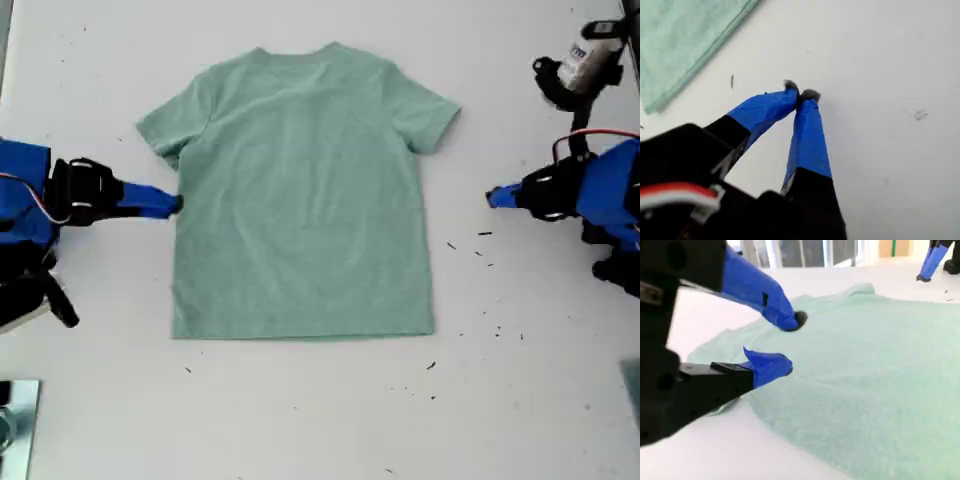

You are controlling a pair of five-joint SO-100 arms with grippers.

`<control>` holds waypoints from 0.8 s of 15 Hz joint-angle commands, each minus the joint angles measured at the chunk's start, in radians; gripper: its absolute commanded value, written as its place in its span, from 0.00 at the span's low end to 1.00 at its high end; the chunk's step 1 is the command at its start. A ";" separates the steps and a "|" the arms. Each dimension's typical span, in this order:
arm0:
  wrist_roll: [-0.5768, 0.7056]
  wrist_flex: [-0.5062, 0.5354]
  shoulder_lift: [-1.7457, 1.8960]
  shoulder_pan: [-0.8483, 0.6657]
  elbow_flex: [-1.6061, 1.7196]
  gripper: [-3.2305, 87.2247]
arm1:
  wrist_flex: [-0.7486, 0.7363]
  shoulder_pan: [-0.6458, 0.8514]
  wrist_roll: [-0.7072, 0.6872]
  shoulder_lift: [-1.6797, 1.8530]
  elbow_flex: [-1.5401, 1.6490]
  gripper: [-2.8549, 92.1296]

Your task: Fold t shirt

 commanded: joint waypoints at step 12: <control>-0.021 -0.002 0.011 0.032 0.003 0.03 | 0.094 0.075 0.393 -0.350 -0.439 0.05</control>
